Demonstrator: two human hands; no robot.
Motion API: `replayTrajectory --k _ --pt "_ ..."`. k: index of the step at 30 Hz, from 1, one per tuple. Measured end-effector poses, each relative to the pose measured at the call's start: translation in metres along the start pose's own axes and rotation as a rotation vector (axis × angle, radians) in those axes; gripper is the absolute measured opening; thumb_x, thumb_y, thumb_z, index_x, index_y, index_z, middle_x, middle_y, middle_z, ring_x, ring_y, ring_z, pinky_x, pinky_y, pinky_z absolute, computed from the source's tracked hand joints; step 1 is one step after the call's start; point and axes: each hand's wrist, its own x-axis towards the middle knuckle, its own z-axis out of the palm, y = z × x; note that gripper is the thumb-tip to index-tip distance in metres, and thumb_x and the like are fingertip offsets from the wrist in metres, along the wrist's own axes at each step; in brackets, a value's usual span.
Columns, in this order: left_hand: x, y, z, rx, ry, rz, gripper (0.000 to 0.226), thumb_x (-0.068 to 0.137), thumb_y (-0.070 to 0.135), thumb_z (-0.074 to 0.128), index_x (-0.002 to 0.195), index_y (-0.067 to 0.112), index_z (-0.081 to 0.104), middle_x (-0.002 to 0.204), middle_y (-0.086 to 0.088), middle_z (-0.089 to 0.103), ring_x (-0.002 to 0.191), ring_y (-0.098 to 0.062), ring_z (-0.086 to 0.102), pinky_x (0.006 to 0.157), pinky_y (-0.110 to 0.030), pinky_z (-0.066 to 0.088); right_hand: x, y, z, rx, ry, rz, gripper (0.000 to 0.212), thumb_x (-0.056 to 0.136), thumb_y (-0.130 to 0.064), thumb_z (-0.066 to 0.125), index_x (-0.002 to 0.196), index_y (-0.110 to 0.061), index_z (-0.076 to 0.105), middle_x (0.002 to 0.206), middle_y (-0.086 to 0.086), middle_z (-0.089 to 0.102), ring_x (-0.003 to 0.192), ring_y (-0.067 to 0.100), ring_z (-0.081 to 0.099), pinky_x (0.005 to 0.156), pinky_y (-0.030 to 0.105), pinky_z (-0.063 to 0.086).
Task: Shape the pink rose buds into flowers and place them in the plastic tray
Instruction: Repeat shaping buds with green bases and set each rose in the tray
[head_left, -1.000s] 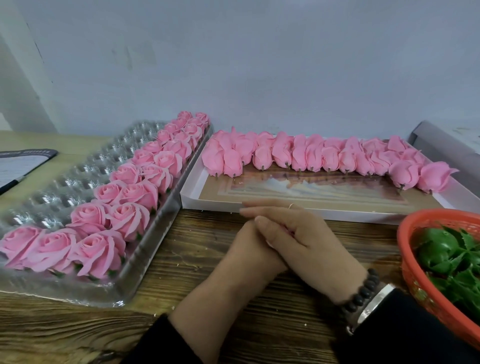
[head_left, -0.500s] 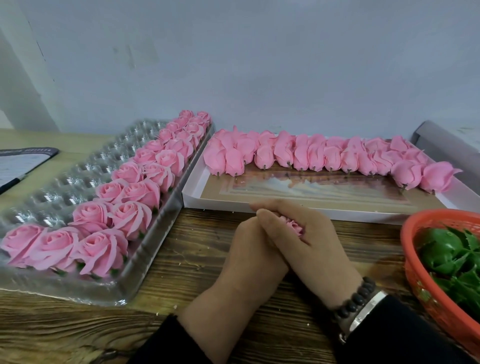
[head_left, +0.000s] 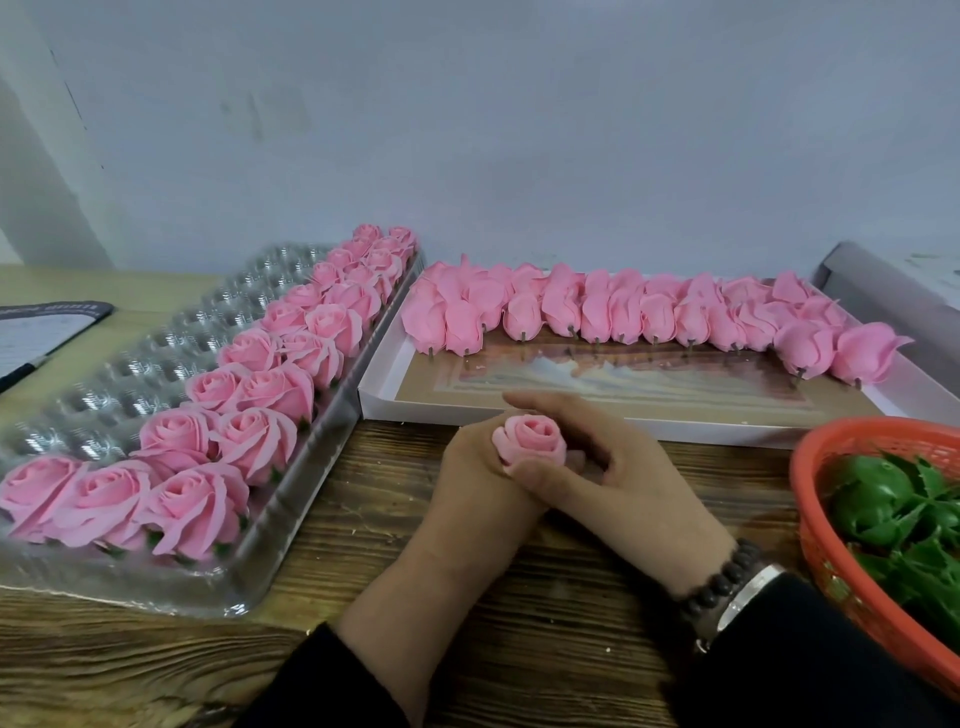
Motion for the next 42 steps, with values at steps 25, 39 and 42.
replayTrajectory --k 25,39,42 --pt "0.007 -0.014 -0.012 0.333 0.005 -0.003 0.018 0.076 0.007 0.072 0.088 0.02 0.069 0.083 0.005 0.07 0.081 0.001 0.065 0.073 -0.012 0.05 0.002 -0.001 -0.003 -0.336 -0.003 -0.228 0.025 0.08 -0.017 0.073 0.102 -0.028 0.07 0.097 -0.008 0.058 0.093 0.003 0.057 0.082 0.018 0.046" --pt "0.006 -0.014 -0.012 0.35 0.007 -0.014 0.022 0.077 0.0 0.068 0.076 0.022 0.067 0.072 0.008 0.067 0.069 0.004 0.061 0.061 -0.007 0.044 0.001 -0.003 0.001 -0.414 -0.024 -0.267 0.021 0.081 -0.009 0.067 0.097 -0.022 0.065 0.098 -0.006 0.054 0.092 0.005 0.054 0.078 0.021 0.047" --pt "0.007 -0.016 -0.012 0.367 0.006 -0.018 0.015 0.076 0.003 0.07 0.089 0.01 0.071 0.081 -0.002 0.071 0.08 -0.01 0.066 0.07 -0.019 0.051 0.001 -0.002 0.0 -0.394 -0.029 -0.255 0.018 0.081 -0.008 0.068 0.093 -0.021 0.066 0.095 -0.008 0.053 0.09 0.005 0.055 0.075 0.015 0.047"
